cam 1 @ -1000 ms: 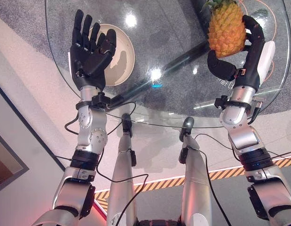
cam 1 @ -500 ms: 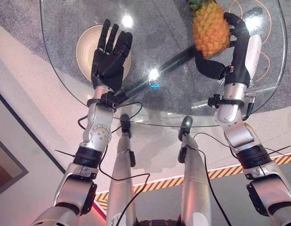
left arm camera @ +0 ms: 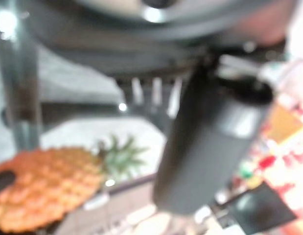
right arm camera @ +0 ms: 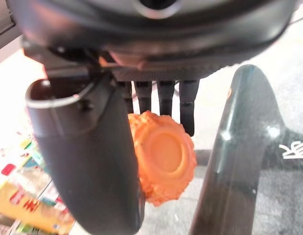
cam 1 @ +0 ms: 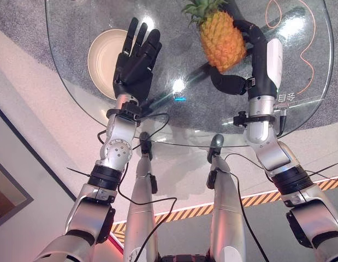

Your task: Pick up the fruit to the plate

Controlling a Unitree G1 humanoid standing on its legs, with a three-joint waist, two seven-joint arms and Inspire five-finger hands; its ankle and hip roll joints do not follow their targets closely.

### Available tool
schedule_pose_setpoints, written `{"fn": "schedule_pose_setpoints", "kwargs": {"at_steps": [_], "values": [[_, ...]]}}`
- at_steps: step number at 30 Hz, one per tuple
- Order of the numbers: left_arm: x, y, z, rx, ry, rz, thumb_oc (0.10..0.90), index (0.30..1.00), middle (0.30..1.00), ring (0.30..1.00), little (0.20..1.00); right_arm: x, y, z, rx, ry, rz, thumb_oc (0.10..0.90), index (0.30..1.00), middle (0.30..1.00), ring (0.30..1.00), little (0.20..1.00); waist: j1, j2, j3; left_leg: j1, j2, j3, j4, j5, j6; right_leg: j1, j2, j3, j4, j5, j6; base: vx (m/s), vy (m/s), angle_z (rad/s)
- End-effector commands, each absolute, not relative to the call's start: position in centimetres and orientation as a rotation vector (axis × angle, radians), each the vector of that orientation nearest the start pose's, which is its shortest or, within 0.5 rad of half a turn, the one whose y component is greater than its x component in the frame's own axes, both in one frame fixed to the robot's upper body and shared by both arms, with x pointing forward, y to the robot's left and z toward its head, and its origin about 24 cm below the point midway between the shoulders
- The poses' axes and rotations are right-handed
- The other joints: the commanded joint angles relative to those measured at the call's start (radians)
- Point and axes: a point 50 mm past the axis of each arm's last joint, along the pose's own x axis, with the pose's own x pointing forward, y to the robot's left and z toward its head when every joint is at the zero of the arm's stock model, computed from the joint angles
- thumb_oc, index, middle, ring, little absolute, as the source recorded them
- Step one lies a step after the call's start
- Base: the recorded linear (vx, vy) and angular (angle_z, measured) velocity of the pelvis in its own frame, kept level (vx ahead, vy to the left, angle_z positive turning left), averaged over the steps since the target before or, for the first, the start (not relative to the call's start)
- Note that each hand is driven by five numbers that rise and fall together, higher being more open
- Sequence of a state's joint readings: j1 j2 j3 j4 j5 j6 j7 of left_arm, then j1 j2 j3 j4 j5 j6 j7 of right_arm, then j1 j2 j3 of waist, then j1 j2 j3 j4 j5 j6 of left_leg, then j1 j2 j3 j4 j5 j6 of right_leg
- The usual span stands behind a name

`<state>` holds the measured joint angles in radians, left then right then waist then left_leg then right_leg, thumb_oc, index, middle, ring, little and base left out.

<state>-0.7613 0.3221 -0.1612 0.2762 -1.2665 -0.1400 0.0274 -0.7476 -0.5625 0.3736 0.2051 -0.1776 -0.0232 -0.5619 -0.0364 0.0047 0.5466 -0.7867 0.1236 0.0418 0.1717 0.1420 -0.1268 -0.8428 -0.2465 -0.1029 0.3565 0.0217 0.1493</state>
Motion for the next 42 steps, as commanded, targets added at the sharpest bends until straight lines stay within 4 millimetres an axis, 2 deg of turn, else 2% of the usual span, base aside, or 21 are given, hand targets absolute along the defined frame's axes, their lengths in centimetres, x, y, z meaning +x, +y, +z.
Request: {"fn": "schedule_pose_setpoints", "kwargs": {"at_steps": [1, 23, 34, 42], "values": [[35.2, 12.3, 26.3, -0.877, -0.549, -0.525, 0.8, 0.9, 0.9, 0.9, 0.9, 30.2, -12.7, 30.7, -0.634, -1.213, -0.213, 0.1, 0.3, 0.3, 0.3, 0.2, -0.003, -0.024, -0.027, 0.006, -0.025, 0.042, 0.053, -0.078, 0.01, 0.062, 0.014, -0.05, -0.16, 0.091, 0.022, 0.0, 0.0, 0.0], [35.0, 11.2, 26.4, -0.925, -0.518, -0.569, 0.8, 0.9, 0.9, 0.9, 0.9, 28.8, -10.3, 31.7, -0.64, -1.297, -0.074, 0.1, 0.3, 0.3, 0.3, 0.2, 0.001, -0.023, -0.027, 0.004, -0.027, 0.044, 0.05, -0.072, 0.012, 0.065, 0.012, -0.057, -0.164, 0.092, 0.02, 0.0, 0.0, 0.0], [34.9, 10.6, 26.4, -1.05, -0.485, -0.624, 0.8, 0.9, 0.9, 0.9, 0.9, 28.3, -9.2, 31.6, -0.641, -1.314, -0.009, 0.1, 0.3, 0.3, 0.3, 0.2, 0.002, -0.023, -0.027, -0.003, -0.026, 0.042, 0.058, -0.073, 0.011, 0.06, 0.009, -0.059, -0.158, 0.09, 0.02, 0.0, 0.0, 0.0], [34.9, 10.4, 26.6, -1.073, -0.483, -0.638, 0.8, 0.9, 0.9, 0.9, 0.9, 28.1, -8.8, 31.8, -0.634, -1.314, 0.019, 0.1, 0.3, 0.3, 0.3, 0.2, 0.002, -0.025, -0.027, -0.003, -0.025, 0.043, 0.057, -0.071, 0.01, 0.062, 0.009, -0.06, -0.161, 0.089, 0.018, 0.0, 0.0, 0.0]]}}
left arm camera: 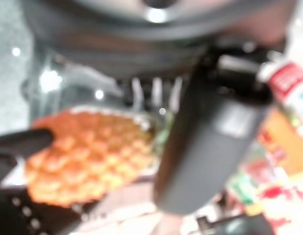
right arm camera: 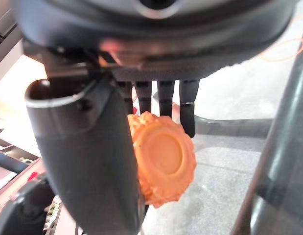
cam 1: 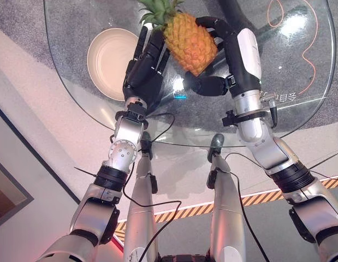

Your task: Pick up the fruit to the plate

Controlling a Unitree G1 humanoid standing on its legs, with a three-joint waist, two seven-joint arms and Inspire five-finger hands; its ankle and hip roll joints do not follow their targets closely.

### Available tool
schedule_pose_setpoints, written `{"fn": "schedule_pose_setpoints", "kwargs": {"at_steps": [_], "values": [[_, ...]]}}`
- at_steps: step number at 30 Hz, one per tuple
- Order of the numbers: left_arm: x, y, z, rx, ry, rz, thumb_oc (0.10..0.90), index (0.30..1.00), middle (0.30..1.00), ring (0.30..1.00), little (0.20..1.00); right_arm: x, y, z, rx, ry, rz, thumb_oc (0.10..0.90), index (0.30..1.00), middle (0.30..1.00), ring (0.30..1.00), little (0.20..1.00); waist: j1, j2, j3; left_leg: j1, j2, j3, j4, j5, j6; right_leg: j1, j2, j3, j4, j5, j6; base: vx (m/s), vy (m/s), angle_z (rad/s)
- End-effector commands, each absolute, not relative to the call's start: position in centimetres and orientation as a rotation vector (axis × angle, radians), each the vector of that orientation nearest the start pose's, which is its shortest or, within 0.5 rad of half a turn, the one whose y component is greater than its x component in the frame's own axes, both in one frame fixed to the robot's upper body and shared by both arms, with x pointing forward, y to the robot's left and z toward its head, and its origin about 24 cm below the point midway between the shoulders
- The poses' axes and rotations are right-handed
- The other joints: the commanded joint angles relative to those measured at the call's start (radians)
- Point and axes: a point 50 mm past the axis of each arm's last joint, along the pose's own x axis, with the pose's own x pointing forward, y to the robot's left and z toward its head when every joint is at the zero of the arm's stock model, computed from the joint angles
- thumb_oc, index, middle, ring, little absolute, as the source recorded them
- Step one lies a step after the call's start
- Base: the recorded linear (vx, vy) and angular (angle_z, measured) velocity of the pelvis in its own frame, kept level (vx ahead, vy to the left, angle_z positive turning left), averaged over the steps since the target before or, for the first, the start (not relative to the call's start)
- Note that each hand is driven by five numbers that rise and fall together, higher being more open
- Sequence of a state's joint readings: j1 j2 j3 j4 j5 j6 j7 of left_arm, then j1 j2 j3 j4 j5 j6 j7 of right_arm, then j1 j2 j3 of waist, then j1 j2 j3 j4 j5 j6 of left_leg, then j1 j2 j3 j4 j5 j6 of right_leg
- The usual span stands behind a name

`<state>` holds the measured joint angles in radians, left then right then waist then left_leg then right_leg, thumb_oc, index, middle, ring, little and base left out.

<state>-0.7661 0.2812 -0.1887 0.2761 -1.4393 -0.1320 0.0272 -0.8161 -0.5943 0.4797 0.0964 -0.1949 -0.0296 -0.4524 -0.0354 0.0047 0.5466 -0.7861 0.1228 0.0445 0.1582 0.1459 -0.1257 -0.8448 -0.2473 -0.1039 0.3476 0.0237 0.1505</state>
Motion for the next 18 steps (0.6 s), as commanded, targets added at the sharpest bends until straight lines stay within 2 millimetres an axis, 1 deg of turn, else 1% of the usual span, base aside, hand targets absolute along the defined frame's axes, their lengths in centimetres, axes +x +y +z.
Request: {"fn": "schedule_pose_setpoints", "kwargs": {"at_steps": [1, 8, 14, 18], "values": [[34.81, 10.33, 26.57, -1.078, -0.488, -0.642, 0.8, 0.9, 0.9, 0.9, 0.9, 28.07, -8.66, 31.68, -0.636, -1.311, 0.028, 0.1, 0.3, 0.3, 0.3, 0.2, 0.001, -0.024, -0.027, -0.004, -0.024, 0.04, 0.072, -0.075, 0.009, 0.064, 0.009, -0.059, -0.15, 0.087, 0.017, 0.0, 0.0, 0.0], [34.57, 10.06, 26.73, -1.084, -0.489, -0.669, 0.8, 0.9, 0.9, 0.9, 0.9, 27.91, -8.41, 31.56, -0.633, -1.309, 0.053, 0.1, 0.3, 0.3, 0.3, 0.2, 0.001, -0.024, -0.027, -0.004, -0.024, 0.041, 0.069, -0.073, 0.01, 0.064, 0.009, -0.061, -0.151, 0.088, 0.016, 0.0, 0.0, 0.0], [34.5, 10.3, 26.87, -1.09, -0.522, -0.654, 0.8, 0.9, 0.9, 0.9, 0.9, 27.95, -8.16, 31.34, -0.651, -1.299, 0.079, 0.1, 0.3, 0.3, 0.3, 0.2, 0.001, -0.024, -0.027, -0.006, -0.024, 0.041, 0.07, -0.072, 0.01, 0.062, 0.009, -0.06, -0.15, 0.088, 0.015, 0.0, 0.0, 0.0], [34.48, 10.89, 27.06, -1.089, -0.553, -0.637, 0.8, 0.9, 0.9, 0.9, 0.9, 28.18, -8.29, 31.09, -0.679, -1.281, 0.083, 0.1, 0.3, 0.3, 0.3, 0.2, 0.003, -0.024, -0.027, -0.003, -0.024, 0.04, 0.065, -0.071, 0.009, 0.066, 0.008, -0.061, -0.154, 0.088, 0.015, 0.0, 0.0, 0.0]]}}
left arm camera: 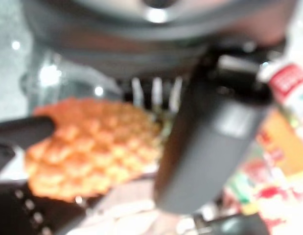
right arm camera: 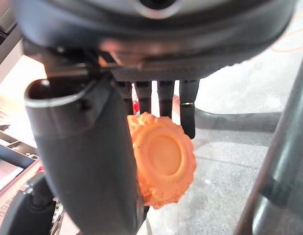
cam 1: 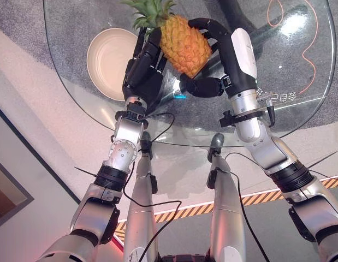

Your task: Pick up the fruit to the plate

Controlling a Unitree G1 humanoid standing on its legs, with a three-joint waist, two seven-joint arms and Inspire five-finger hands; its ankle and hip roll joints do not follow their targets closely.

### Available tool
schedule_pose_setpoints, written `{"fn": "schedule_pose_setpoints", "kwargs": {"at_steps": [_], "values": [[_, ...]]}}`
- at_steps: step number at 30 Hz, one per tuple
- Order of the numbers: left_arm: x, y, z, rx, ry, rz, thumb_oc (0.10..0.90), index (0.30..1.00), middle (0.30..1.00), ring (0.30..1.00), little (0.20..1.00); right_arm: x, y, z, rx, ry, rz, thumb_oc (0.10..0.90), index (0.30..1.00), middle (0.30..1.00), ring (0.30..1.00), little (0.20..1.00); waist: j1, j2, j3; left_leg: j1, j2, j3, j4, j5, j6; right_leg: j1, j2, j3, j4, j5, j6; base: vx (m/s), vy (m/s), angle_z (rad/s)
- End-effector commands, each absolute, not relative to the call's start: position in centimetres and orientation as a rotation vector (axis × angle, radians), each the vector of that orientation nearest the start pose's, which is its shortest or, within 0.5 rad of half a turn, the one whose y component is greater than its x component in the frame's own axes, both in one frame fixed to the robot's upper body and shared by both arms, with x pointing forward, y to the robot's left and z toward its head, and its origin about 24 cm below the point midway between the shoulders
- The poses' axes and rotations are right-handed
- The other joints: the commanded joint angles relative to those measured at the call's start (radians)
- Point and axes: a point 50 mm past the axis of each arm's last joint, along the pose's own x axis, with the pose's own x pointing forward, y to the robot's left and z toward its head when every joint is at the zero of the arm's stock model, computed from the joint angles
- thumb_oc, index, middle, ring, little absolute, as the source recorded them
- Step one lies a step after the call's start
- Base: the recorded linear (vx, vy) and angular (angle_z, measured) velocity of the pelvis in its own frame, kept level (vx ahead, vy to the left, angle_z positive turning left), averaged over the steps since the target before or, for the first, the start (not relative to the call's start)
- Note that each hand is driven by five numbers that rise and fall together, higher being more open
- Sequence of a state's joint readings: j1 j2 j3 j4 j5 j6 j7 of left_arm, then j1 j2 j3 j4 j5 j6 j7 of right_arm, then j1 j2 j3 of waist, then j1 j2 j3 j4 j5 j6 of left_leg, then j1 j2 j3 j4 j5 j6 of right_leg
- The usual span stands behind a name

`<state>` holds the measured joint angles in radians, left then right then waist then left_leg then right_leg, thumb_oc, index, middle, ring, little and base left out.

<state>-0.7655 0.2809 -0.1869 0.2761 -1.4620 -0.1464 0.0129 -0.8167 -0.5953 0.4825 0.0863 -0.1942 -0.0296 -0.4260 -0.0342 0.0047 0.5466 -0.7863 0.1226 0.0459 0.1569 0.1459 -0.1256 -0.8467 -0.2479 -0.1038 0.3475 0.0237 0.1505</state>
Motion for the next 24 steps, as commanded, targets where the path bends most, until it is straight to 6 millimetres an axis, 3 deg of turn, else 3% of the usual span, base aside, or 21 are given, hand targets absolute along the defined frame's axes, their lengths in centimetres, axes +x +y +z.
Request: {"fn": "schedule_pose_setpoints", "kwargs": {"at_steps": [1, 24], "values": [[34.5, 10.9, 27.1, -1.09, -0.556, -0.637, 0.8, 0.9, 0.9, 0.9, 0.9, 28.2, -8.3, 31.1, -0.68, -1.28, 0.083, 0.1, 0.3, 0.3, 0.3, 0.2, 0.002, -0.024, -0.027, -0.003, -0.024, 0.038, 0.066, -0.071, 0.009, 0.068, 0.009, -0.062, -0.154, 0.088, 0.015, 0.0, 0.0, 0.0], [34.6, 13.4, 27.4, -1.012, -0.651, -0.534, 0.8, 0.9, 0.9, 0.9, 0.9, 28.1, -8.5, 31.0, -0.783, -1.262, 0.17, 0.1, 0.3, 0.3, 0.3, 0.2, 0.006, -0.027, -0.027, 0.0, -0.022, 0.036, 0.057, -0.066, 0.006, 0.07, 0.009, -0.069, -0.157, 0.089, 0.017, 0.0, 0.0, 0.0]]}}
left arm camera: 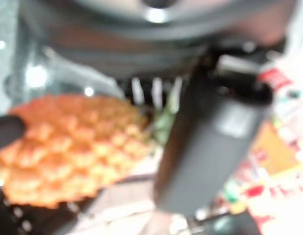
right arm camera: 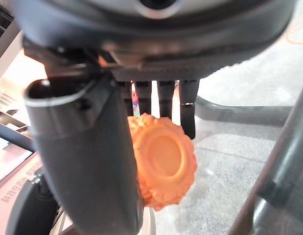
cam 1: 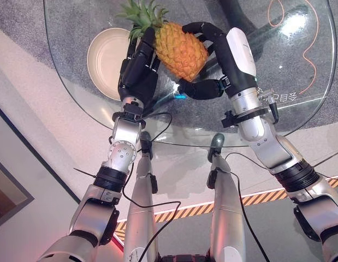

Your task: Pick up the fruit to the plate

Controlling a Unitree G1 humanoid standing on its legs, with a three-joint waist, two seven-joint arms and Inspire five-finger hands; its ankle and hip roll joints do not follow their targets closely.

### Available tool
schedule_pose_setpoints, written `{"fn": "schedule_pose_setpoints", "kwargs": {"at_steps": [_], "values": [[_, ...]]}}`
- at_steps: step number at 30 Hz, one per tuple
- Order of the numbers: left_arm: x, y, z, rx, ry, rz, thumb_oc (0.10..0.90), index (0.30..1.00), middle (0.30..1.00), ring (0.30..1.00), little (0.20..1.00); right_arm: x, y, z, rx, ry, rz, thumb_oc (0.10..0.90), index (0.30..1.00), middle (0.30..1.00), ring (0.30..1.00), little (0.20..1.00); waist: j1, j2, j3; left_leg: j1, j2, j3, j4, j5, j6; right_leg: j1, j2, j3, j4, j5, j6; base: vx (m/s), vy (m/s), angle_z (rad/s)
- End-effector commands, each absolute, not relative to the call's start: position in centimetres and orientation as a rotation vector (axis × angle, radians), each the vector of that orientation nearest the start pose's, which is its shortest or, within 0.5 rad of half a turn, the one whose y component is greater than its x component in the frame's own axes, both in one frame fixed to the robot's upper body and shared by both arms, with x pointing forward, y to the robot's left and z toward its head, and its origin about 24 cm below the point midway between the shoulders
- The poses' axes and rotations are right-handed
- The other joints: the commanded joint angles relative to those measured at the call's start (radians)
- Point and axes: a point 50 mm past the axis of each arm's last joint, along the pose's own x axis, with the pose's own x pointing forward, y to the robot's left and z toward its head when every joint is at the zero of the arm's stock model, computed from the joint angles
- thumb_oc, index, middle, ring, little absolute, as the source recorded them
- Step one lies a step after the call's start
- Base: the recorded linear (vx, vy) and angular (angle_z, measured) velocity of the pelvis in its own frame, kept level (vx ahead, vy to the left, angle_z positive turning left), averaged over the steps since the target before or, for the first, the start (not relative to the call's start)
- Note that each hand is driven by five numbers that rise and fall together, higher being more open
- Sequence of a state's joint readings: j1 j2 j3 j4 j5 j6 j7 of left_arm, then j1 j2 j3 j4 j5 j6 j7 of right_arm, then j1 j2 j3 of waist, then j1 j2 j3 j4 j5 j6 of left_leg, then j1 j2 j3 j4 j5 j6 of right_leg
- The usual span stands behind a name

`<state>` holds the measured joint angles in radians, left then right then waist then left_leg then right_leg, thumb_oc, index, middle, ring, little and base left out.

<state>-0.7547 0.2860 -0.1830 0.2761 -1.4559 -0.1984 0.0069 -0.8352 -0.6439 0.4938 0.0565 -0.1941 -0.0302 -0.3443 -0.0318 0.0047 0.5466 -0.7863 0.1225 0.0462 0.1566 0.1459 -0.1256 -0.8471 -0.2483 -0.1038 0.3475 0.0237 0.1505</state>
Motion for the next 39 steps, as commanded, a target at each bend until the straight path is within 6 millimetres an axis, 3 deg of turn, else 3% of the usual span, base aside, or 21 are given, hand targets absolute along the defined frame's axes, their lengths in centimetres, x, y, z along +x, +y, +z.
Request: {"fn": "schedule_pose_setpoints", "kwargs": {"at_steps": [1, 28, 29, 31, 39], "values": [[34.6, 13.4, 27.4, -1.007, -0.653, -0.533, 0.8, 0.9, 0.9, 0.9, 0.9, 28.0, -8.5, 31.0, -0.787, -1.261, 0.176, 0.1, 0.3, 0.3, 0.3, 0.2, 0.005, -0.027, -0.027, 0.0, -0.022, 0.036, 0.057, -0.066, 0.006, 0.072, 0.009, -0.069, -0.158, 0.089, 0.017, 0.0, 0.0, 0.0], [34.3, 14.8, 27.8, -1.024, -0.743, -0.455, 0.8, 0.9, 0.9, 0.9, 0.9, 28.3, -8.1, 29.9, -0.9, -1.214, 0.289, 0.1, 0.3, 0.3, 0.3, 0.2, 0.007, -0.034, -0.027, -0.005, -0.025, 0.03, 0.058, -0.066, 0.004, 0.07, 0.013, -0.072, -0.158, 0.085, 0.015, 0.0, 0.0, 0.0], [34.1, 15.1, 27.9, -1.021, -0.781, -0.436, 0.438, 0.589, 0.589, 0.589, 0.538, 28.3, -8.2, 29.8, -0.898, -1.213, 0.289, 0.1, 0.3, 0.3, 0.3, 0.2, 0.007, -0.035, -0.027, -0.005, -0.026, 0.03, 0.058, -0.066, 0.003, 0.069, 0.013, -0.071, -0.159, 0.085, 0.015, 0.0, 0.0, 0.0], [33.8, 15.3, 28.2, -1.005, -0.83, -0.428, 0.1, 0.3, 0.3, 0.3, 0.2, 28.3, -8.2, 29.8, -0.893, -1.214, 0.29, 0.1, 0.3, 0.3, 0.3, 0.2, 0.008, -0.037, -0.027, -0.006, -0.026, 0.028, 0.058, -0.066, 0.003, 0.07, 0.013, -0.071, -0.16, 0.084, 0.014, 0.0, 0.0, 0.0], [33.3, 15.7, 28.8, -0.976, -0.9, -0.39, 0.1, 0.3, 0.3, 0.3, 0.2, 28.3, -8.4, 29.9, -0.869, -1.221, 0.262, 0.1, 0.3, 0.3, 0.3, 0.2, 0.009, -0.04, -0.027, -0.009, -0.026, 0.025, 0.061, -0.068, 0.002, 0.066, 0.017, -0.07, -0.154, 0.08, 0.012, 0.0, 0.0, 0.0]]}}
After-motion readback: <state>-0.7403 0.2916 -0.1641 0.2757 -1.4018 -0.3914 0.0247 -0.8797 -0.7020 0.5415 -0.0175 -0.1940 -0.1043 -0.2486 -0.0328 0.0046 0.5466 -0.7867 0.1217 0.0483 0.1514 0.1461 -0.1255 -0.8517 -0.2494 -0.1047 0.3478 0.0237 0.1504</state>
